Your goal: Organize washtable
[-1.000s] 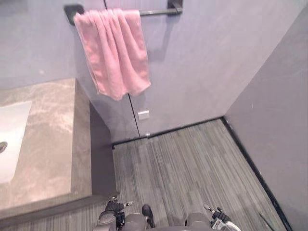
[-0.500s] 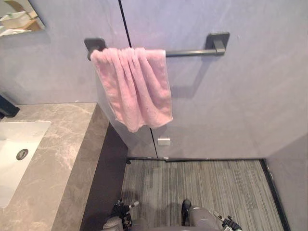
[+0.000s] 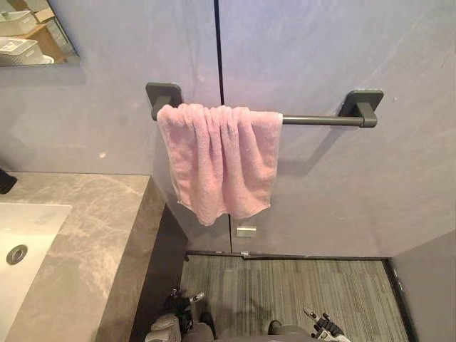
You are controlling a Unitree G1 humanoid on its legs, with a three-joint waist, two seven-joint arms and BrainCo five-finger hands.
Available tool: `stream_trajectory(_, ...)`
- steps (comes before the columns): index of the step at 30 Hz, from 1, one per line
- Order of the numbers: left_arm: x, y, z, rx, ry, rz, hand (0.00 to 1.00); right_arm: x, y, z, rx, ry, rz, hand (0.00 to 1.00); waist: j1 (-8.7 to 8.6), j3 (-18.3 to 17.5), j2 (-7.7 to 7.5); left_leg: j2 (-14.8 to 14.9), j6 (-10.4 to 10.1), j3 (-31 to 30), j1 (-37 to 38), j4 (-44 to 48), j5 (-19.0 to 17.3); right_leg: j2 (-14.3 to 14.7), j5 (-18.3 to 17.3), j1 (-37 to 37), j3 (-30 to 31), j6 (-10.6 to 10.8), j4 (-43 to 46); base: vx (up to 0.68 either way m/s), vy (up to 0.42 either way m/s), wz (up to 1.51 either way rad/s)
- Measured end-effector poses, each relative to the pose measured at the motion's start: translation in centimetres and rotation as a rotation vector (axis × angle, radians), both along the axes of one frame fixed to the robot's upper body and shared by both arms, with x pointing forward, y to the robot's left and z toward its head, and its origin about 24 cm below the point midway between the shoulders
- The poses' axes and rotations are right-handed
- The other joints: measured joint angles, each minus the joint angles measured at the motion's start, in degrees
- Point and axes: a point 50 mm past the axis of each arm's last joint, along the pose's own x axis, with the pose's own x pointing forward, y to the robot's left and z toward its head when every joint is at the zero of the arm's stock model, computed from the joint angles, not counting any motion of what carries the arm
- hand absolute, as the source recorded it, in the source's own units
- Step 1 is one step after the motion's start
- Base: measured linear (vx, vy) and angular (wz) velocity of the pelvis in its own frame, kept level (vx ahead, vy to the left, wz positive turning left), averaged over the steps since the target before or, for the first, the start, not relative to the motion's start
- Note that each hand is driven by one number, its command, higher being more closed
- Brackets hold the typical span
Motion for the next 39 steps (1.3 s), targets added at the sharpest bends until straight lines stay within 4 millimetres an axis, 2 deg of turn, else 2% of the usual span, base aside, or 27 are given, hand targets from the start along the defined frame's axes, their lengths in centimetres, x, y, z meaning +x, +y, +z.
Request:
stream_trajectory(7, -0.6, 0.0, -0.3, 0.029, 0.036, -0.074, 0.0, -0.3, -0.7, 0.0, -0.019, 0.021, 0.025, 0.0, -0.11, -0.72, 1.3, -0.99, 0.56, -1.56, 1.72, -4.11, 1.91, -0.09, -0.38, 0.3, -0.74, 0.6, -0.07, 0.0, 0.008, 0.07)
stream_trajectory(10, -0.9, 0.2, -0.3, 0.033, 0.04, -0.065, 0.0, -0.5, -0.8, -0.1, -0.027, 0.037, 0.038, 0.0, -0.22, -0.69, 1.16, -1.2, 0.59, -2.47, 2.43, -5.17, 2.42, -0.08, -0.38, 1.25, -1.51, 0.6, -0.62, -0.02, -0.011, 0.11)
stream_trajectory(16, -0.7, 0.8, 0.1, 0.062, 0.002, -0.006, 0.0, -1.1, -0.7, -0.3, -0.034, 0.071, 0.032, 0.0, -0.08, -1.24, -0.12, -1.52, 0.6, -4.45, 2.19, -5.18, 2.43, -0.23, -0.39, 1.86, -2.73, 0.6, -1.39, -0.02, -0.002, 0.11)
stream_trajectory(19, 0.7, 0.3, 1.5, 0.054, -0.122, 0.039, 0.0, -1.7, -0.8, -0.4, -0.038, 0.084, 0.027, 0.0, 0.0, -1.33, -0.21, -1.88, 0.61, -5.57, 1.86, -5.2, 2.44, -0.5, -0.4, 2.18, -3.42, 0.63, -1.83, 0.0, 0.006, 0.17)
stream_trajectory(24, 4.0, -0.3, 6.6, 0.046, -0.458, 0.083, 0.0, -2.2, -0.9, -0.4, -0.06, 0.095, 0.016, 0.0, 0.12, -1.41, -0.05, -2.09, 0.75, -7.15, 1.03, -5.23, 2.53, -0.62, -0.59, 2.19, -4.74, 0.69, -1.98, 0.0, -0.007, 0.13)
stream_trajectory(36, 6.5, -0.2, 11.4, 0.115, -0.694, 0.119, 0.0, -2.5, -1.2, -0.3, -0.085, 0.103, 0.014, 0.0, 0.4, -1.67, 0.16, -1.96, 0.72, -7.45, 0.98, -5.32, 2.48, -0.51, -0.68, 2.22, -4.67, 0.59, -2.07, -0.01, -0.001, 0.0)
stream_trajectory(39, 6.7, -0.2, 11.8, 0.151, -0.711, 0.111, 0.0, -2.8, -1.1, -0.3, -0.086, 0.112, 0.018, 0.0, 0.06, -2.34, 0.11, -1.93, 0.7, -7.27, 0.97, -5.35, 2.45, -0.47, -0.64, 2.23, -4.55, 0.57, -2.31, 0.0, -0.003, -0.01)
